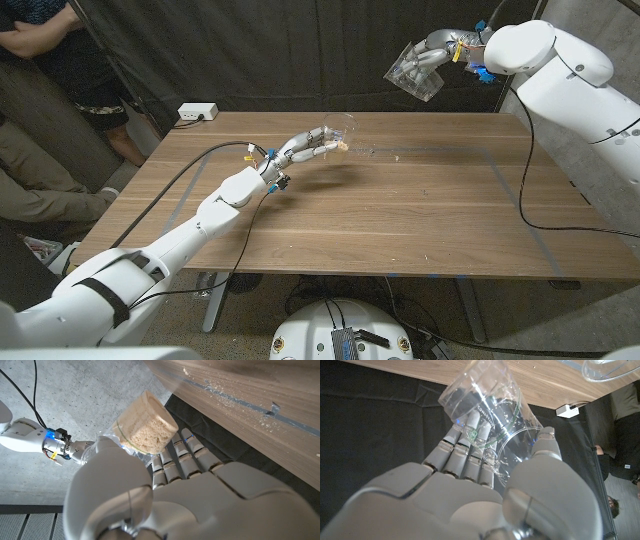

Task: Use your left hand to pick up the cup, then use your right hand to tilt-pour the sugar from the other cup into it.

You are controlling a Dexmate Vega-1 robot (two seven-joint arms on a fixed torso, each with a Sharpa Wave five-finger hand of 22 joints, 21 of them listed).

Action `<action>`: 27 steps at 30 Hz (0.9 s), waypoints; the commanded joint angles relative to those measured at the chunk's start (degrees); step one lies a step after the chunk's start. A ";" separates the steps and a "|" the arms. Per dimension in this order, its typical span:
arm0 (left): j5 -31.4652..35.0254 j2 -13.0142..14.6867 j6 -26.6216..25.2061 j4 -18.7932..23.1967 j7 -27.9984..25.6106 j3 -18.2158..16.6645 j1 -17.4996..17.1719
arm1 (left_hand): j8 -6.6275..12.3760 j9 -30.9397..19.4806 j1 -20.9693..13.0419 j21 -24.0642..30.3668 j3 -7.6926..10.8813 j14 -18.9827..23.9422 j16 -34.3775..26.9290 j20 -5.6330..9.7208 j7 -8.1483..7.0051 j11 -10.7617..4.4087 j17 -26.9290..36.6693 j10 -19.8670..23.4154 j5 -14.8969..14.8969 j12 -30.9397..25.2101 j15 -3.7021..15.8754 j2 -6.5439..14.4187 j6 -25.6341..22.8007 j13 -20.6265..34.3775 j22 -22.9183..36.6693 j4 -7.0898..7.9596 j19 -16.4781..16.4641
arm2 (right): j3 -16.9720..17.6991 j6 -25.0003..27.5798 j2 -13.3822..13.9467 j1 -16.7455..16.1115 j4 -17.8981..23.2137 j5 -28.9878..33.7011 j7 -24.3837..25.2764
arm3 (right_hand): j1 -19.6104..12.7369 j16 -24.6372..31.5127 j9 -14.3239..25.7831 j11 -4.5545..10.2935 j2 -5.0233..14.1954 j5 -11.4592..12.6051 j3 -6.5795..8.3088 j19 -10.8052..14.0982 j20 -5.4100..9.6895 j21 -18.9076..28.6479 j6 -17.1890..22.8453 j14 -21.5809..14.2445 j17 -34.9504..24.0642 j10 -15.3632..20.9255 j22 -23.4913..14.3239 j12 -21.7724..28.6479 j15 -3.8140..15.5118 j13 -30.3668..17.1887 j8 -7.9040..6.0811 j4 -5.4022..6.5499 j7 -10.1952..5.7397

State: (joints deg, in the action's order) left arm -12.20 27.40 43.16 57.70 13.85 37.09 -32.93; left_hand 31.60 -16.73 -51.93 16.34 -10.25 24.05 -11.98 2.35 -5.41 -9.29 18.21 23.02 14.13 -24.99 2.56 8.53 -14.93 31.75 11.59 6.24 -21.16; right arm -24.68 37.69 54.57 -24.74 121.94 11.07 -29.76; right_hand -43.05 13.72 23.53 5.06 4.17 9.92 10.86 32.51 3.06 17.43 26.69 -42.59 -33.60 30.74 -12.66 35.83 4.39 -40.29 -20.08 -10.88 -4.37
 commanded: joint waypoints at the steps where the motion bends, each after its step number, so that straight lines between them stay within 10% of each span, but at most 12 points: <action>1: -0.31 0.32 0.54 0.51 -0.55 -0.22 -0.34 | 0.22 0.02 -0.22 0.29 -0.25 0.59 0.05 0.48 -0.09 -0.19 0.22 0.30 -0.27 -0.27 7.75 0.00 -0.46 0.20 0.27 0.24 -0.20 | 1.56 1.79 1.61 -2.82 1.13 -3.67 5.29 | -0.69 -0.18 0.10 -0.01 0.66 0.30 3.30 0.31 4.06 0.29 0.61 -0.77 -0.17 0.53 -0.16 0.31 9.08 -0.10 0.06 2.60 0.09; 27: -1.03 1.97 0.72 3.39 -2.42 -1.09 -1.96 | 0.23 0.09 -0.11 0.36 -0.37 0.69 0.07 0.55 -0.13 -0.18 0.24 0.33 -0.22 -0.31 7.83 -0.08 -0.42 0.19 0.25 0.30 -0.33 | 8.58 -0.42 2.11 -13.74 1.43 -12.18 19.50 | -0.89 0.03 0.30 0.24 0.74 0.28 3.43 0.25 3.86 0.29 1.06 -1.42 -0.39 1.13 -0.20 0.26 9.10 -0.02 0.12 2.59 0.16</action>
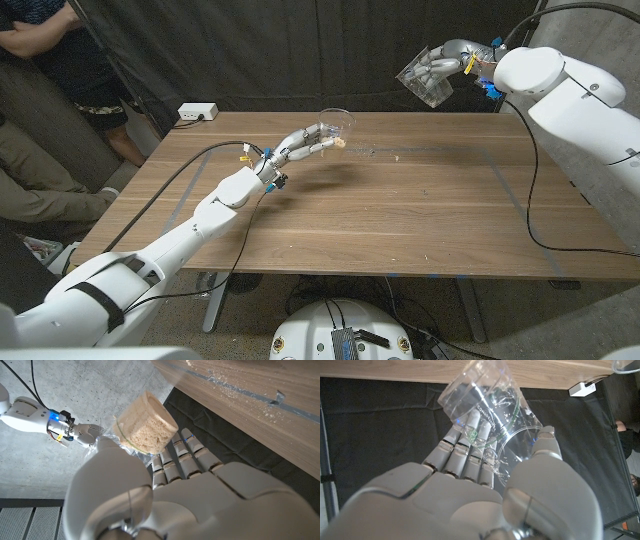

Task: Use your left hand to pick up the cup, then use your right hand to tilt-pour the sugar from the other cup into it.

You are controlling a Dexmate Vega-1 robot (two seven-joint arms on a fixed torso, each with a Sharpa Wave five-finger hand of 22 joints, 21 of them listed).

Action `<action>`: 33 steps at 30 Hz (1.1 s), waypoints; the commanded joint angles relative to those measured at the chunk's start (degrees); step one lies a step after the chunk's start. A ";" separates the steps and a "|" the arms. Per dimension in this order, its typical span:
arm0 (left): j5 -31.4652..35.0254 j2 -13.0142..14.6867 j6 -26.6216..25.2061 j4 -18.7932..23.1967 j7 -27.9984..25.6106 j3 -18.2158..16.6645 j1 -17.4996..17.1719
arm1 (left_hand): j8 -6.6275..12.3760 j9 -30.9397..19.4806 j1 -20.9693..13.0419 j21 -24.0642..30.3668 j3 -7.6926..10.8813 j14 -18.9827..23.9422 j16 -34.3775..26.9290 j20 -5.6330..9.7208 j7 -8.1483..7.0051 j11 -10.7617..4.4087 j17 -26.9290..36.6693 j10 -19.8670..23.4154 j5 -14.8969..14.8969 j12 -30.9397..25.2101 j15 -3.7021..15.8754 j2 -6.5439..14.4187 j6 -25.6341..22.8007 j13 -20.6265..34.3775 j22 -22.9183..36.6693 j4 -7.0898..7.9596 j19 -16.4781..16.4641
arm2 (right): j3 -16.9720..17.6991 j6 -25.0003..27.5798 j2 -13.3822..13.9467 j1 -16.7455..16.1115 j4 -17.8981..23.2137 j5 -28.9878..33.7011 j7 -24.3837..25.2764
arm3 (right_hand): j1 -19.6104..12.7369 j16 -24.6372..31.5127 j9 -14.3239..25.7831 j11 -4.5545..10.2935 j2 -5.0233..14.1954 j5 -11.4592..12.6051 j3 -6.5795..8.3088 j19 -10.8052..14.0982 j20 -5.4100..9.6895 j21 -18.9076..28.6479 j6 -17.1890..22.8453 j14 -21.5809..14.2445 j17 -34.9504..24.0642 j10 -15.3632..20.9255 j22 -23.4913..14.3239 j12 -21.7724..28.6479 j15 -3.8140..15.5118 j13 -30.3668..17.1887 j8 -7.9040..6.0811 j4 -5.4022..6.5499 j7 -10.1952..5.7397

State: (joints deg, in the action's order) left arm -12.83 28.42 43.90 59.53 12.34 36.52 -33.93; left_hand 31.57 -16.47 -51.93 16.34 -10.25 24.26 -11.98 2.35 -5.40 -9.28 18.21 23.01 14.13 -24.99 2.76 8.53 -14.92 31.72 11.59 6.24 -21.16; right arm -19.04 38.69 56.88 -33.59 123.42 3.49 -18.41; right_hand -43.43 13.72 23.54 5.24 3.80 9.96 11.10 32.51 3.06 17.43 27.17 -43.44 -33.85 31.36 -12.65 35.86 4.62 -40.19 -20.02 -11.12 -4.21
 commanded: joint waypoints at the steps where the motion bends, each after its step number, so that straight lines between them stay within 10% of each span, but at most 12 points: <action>1: -0.40 1.00 -0.04 1.67 -1.02 -0.55 -1.03 | 0.27 -0.17 -0.11 0.36 -0.37 0.49 0.07 0.55 -0.08 -0.19 0.24 0.33 -0.22 -0.30 7.64 -0.09 -0.45 0.21 0.25 0.30 -0.33 | 3.17 -1.84 -0.18 -5.25 -0.20 -4.99 8.49 | -0.53 0.04 0.29 0.09 1.10 0.24 3.19 0.23 3.86 0.28 0.61 -0.60 -0.15 0.52 -0.21 0.24 8.87 -0.13 0.05 2.83 0.02; 33: -1.78 2.72 -0.27 4.22 -1.79 -1.35 -2.13 | 0.27 -0.07 0.01 0.43 -0.51 0.53 0.10 0.58 -0.06 -0.22 0.25 0.36 -0.16 -0.39 7.69 -0.16 -0.41 0.22 0.23 0.36 -0.50 | 8.97 -13.39 -6.28 -18.17 -4.25 -11.66 26.22 | -1.27 0.80 0.72 0.25 1.05 0.15 3.34 0.86 3.82 0.53 1.78 -2.06 -0.95 1.98 -0.26 0.96 8.91 -0.82 -0.34 2.62 0.00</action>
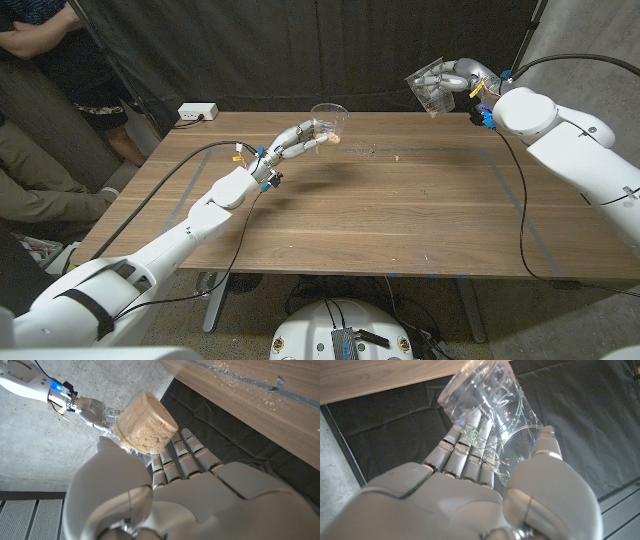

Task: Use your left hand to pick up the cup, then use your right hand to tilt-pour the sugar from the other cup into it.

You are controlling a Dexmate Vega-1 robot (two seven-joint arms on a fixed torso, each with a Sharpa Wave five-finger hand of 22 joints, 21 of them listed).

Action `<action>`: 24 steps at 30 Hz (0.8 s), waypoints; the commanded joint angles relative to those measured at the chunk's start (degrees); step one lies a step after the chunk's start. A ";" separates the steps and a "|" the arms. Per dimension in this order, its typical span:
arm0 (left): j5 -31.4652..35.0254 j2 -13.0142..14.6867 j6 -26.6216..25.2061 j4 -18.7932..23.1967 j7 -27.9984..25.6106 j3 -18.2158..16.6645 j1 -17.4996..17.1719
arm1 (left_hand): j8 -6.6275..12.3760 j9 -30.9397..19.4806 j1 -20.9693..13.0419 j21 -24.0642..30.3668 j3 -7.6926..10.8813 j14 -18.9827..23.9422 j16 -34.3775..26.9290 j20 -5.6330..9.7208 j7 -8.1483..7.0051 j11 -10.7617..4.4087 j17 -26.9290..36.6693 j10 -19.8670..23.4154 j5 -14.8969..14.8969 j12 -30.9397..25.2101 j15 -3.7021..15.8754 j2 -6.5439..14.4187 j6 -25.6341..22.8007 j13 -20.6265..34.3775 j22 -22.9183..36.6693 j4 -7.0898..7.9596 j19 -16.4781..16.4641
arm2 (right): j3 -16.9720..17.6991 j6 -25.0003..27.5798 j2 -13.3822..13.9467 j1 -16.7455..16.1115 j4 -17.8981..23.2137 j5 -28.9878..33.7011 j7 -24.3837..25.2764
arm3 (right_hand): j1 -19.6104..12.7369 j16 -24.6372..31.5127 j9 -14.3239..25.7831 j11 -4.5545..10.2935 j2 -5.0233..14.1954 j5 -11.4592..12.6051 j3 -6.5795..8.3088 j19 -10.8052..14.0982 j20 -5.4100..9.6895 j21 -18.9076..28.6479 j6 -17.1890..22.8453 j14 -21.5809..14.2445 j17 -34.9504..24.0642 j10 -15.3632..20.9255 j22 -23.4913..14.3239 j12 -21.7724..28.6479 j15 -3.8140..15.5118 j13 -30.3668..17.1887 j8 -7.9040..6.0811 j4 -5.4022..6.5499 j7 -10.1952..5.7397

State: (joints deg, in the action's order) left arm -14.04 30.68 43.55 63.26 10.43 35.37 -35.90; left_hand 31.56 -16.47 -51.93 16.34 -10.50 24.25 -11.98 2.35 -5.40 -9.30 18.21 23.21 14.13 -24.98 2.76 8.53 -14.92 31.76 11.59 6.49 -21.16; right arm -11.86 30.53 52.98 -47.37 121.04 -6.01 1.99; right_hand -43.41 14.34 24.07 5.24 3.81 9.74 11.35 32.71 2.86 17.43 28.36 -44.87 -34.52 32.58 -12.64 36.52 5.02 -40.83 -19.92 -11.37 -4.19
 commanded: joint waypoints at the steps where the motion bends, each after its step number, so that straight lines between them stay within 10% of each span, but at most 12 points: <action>1: -0.55 0.47 0.13 0.45 0.15 -0.18 -0.12 | 0.27 -0.07 0.01 0.44 -0.26 0.54 0.10 0.59 -0.14 -0.22 0.25 0.19 -0.16 -0.40 7.70 -0.16 -0.39 0.17 0.23 0.11 -0.51 | 1.87 -5.43 -2.61 -4.61 -1.99 -2.36 6.23 | -1.30 0.20 0.21 0.23 1.06 0.37 3.11 0.67 4.02 0.53 0.59 -0.67 -0.30 0.80 -0.27 0.31 8.52 -0.17 -0.45 2.87 -0.05; 24: -1.46 0.80 0.68 1.26 -0.30 -0.58 -0.66 | 0.33 -0.06 0.08 0.48 -0.33 0.57 0.12 0.59 -0.02 0.05 0.28 0.16 -0.08 -0.42 7.64 -0.12 -0.38 0.12 0.22 0.16 -0.60 | 2.10 -16.21 -8.46 -9.32 -7.67 -5.72 14.57 | -1.79 0.48 0.71 0.45 1.27 0.34 3.30 1.19 4.11 0.77 1.14 -1.34 -0.96 1.41 -0.37 0.46 8.49 -0.48 -0.74 2.93 -0.12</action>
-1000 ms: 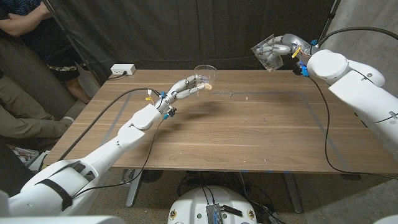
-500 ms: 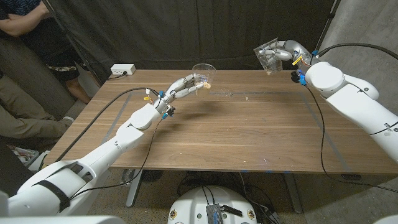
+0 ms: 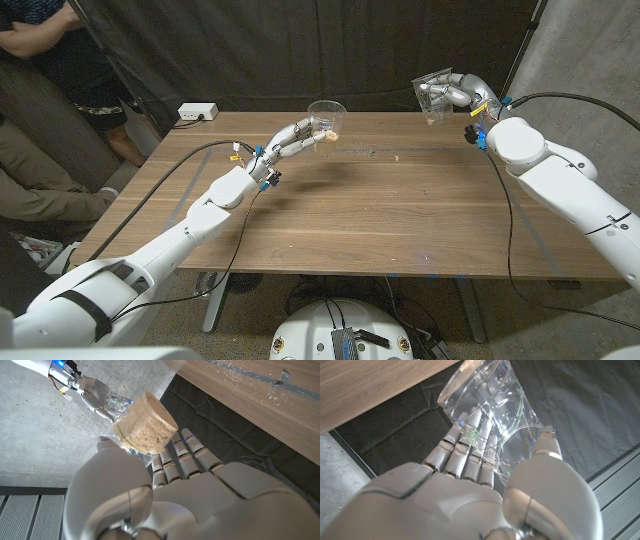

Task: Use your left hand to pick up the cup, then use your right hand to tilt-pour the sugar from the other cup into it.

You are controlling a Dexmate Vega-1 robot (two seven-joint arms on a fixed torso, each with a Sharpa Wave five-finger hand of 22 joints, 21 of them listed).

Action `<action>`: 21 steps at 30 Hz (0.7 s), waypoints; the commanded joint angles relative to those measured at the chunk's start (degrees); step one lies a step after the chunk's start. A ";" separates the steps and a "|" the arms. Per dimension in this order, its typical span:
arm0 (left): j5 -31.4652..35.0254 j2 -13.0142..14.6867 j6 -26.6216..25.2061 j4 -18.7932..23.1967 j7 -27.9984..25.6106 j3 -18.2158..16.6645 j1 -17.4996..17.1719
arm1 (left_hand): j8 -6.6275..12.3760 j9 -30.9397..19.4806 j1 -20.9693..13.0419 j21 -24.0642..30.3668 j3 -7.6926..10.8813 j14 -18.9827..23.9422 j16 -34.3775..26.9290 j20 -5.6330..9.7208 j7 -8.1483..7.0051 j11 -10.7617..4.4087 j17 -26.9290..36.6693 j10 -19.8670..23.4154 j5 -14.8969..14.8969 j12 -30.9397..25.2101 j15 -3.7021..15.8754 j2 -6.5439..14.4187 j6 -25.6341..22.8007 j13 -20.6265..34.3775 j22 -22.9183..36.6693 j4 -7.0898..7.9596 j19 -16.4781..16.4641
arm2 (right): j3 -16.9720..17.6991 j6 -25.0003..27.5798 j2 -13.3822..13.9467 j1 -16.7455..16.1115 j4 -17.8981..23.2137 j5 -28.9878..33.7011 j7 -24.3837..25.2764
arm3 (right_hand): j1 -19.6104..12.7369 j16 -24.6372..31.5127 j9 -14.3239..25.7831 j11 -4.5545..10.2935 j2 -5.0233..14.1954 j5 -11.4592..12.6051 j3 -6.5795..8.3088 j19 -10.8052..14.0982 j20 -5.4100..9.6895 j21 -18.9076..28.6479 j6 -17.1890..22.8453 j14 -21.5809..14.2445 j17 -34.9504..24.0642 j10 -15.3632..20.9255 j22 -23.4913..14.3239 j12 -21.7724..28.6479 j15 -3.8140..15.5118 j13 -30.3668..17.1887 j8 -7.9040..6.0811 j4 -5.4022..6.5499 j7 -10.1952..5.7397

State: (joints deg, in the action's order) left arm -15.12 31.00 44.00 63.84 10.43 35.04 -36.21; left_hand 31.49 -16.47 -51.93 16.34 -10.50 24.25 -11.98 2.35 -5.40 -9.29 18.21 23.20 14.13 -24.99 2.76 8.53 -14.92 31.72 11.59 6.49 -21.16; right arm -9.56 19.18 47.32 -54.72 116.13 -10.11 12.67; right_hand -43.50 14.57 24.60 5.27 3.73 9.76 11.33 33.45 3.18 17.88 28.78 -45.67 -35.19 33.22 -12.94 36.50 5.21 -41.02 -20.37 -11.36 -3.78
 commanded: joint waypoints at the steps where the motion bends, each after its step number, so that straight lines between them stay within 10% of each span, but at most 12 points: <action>1: -0.41 0.56 0.19 0.80 -0.31 -0.28 -0.39 | 0.40 -0.06 0.08 0.49 -0.33 0.62 0.09 0.61 -0.05 0.02 0.28 0.17 -0.08 -0.42 7.55 -0.11 -0.39 0.16 0.22 0.16 -0.61 | -0.37 -5.89 -2.78 -2.14 -3.20 -1.39 4.02 | -1.70 0.25 0.19 0.56 1.35 0.31 3.32 0.45 3.80 0.31 0.75 -0.54 -0.29 0.78 -0.08 0.48 8.29 -0.29 -0.31 2.93 -0.48; 21: -3.67 1.57 0.37 2.70 -0.44 -1.31 -2.35 | 0.44 0.03 0.06 0.54 -0.41 0.59 0.16 0.73 -0.14 -0.21 0.28 0.12 -0.02 -0.43 7.68 -0.17 -0.46 0.12 0.21 0.12 -0.75 | -2.13 -14.16 -6.24 -3.81 -7.22 -2.08 8.02 | -1.54 0.35 0.52 0.50 1.51 0.29 3.32 0.58 4.08 0.39 1.27 -1.02 -0.64 1.41 -0.15 0.63 8.28 -0.46 -0.60 3.19 -0.47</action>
State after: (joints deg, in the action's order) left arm -16.82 31.98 44.49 65.45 9.89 34.25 -37.39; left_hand 31.46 -16.47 -51.93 16.34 -10.50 24.46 -11.98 2.66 -5.40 -9.20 18.21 23.11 14.13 -25.03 2.55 8.53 -14.92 31.75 11.58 6.49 -21.48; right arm -10.77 9.55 42.94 -57.74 111.15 -11.74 18.68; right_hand -43.87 14.57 24.87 5.35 3.36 9.75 11.33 33.44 3.18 17.88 28.79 -46.24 -35.65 33.51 -12.93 36.73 5.36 -41.31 -20.59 -11.35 -3.81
